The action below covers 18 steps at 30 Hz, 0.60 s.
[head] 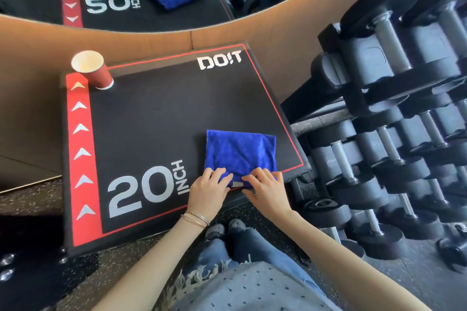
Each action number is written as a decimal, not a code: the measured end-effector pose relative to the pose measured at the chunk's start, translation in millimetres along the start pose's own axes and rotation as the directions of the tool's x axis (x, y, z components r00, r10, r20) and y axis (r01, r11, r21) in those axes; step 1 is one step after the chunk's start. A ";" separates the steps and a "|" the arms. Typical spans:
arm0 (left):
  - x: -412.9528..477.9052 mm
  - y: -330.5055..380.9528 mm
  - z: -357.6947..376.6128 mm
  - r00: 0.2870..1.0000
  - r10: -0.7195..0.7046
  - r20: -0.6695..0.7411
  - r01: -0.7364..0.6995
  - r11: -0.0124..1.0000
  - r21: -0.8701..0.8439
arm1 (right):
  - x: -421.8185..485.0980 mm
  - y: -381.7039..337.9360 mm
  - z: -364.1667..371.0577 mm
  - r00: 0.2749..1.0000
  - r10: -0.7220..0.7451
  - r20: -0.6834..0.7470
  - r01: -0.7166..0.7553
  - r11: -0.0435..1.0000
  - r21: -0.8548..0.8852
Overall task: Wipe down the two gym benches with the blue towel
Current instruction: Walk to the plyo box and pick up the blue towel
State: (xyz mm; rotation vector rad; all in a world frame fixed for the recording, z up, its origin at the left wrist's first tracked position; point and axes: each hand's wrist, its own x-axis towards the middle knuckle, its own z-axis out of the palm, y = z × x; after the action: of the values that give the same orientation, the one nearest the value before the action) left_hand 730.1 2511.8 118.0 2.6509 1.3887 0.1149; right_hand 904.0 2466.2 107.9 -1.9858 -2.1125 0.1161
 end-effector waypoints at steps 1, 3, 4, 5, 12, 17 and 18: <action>0.3 0.3 -1.6 1.000 -0.007 0.009 0.007 1.000 -0.011 | 2.2 4.0 -0.9 1.000 -0.026 -0.014 0.026 0.999 0.020; 1.3 -1.2 -6.1 0.999 -0.008 0.032 0.009 0.999 -0.033 | 9.6 8.2 -4.0 0.998 -0.054 -0.036 0.057 0.997 0.061; 2.0 -3.1 -8.6 0.999 -0.001 0.042 0.003 0.999 -0.044 | 15.1 7.4 -5.4 0.999 -0.041 -0.031 0.043 0.996 0.077; 2.8 -5.8 -11.3 0.999 0.004 0.054 -0.001 0.999 -0.051 | 21.9 5.1 -6.1 1.000 -0.003 -0.008 0.004 0.996 0.089; 11.4 -44.6 -28.5 0.995 -0.071 0.065 0.071 0.997 0.001 | 84.7 -27.3 28.4 0.874 0.309 0.375 -0.341 0.940 0.020; 14.5 -75.0 -33.0 0.991 0.003 0.131 -0.006 1.000 0.022 | 85.1 -45.5 41.6 0.873 0.391 0.292 -0.378 0.920 -0.100; 14.4 -80.3 -33.0 0.989 0.029 0.147 -0.032 0.999 0.023 | 75.9 -46.4 42.3 0.891 0.377 0.254 -0.362 0.926 -0.103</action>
State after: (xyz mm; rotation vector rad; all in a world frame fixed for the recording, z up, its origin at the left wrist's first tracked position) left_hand 668.7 2571.9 137.3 2.6411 1.3125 -0.0928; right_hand 845.6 2542.5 86.2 -2.5108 -1.8644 0.4245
